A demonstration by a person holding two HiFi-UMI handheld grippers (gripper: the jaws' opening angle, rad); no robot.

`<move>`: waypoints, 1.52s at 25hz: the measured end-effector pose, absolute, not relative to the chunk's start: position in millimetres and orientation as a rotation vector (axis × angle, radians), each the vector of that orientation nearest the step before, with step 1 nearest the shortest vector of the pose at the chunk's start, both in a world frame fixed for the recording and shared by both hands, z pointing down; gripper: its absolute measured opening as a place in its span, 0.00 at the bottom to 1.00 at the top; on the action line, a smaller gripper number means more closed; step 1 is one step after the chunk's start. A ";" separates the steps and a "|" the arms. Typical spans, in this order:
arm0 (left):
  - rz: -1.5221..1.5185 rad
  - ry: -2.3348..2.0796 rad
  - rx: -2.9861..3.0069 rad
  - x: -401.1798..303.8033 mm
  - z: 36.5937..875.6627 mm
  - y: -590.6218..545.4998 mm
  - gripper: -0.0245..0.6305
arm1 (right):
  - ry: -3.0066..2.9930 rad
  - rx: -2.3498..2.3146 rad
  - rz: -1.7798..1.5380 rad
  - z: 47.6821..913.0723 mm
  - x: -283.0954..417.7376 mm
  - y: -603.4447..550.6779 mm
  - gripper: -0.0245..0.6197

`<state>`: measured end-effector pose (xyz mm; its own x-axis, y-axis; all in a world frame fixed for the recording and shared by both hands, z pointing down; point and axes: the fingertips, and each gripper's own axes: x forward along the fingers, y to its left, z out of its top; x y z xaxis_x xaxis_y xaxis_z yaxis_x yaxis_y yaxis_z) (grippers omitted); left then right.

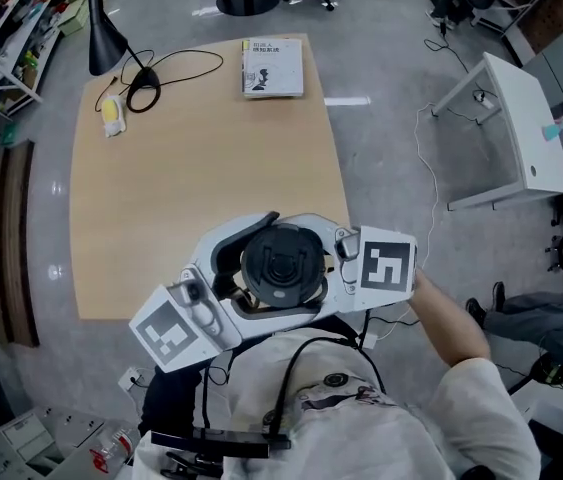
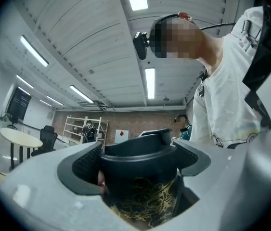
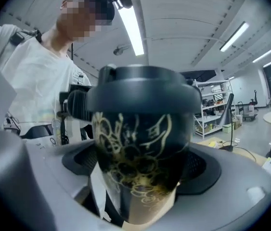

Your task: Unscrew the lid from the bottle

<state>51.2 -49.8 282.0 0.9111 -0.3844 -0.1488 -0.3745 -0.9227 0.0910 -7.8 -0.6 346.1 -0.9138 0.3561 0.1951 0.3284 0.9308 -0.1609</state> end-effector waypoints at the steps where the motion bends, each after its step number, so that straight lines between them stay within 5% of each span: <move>1: -0.276 -0.597 3.008 49.7 279.4 -49.1 0.76 | -2.860 -0.491 0.156 347.1 -9.5 2.3 0.83; 5: -0.343 -0.650 3.025 39.7 267.4 -48.6 0.76 | -2.918 -0.273 0.148 349.5 -27.6 -2.5 0.86; 8: -0.408 -0.663 3.033 30.6 258.1 -48.5 0.76 | -3.049 -0.125 0.189 335.2 -40.5 -12.4 0.77; 17: -0.025 -0.391 3.193 26.0 256.7 -28.6 0.76 | -2.870 -0.267 -0.058 339.0 -39.6 -4.5 0.70; 22: -0.076 -0.409 3.171 25.2 248.6 -26.2 0.76 | -2.853 -0.185 -0.043 333.7 -39.8 -3.5 0.70; 32: -0.048 -1.264 2.873 6.1 255.2 -74.6 0.76 | -2.701 0.714 -0.235 343.8 -36.6 -75.2 0.70; 38: 0.073 -1.257 2.766 -0.6 270.5 -71.3 0.75 | -2.957 0.670 0.116 342.1 -57.5 -65.1 0.70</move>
<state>-0.6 -71.3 270.5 0.6578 -0.7483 0.0857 -0.7532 -0.6537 0.0734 -57.5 -65.1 342.1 -0.8970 -0.4252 0.1211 -0.4333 0.8998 -0.0506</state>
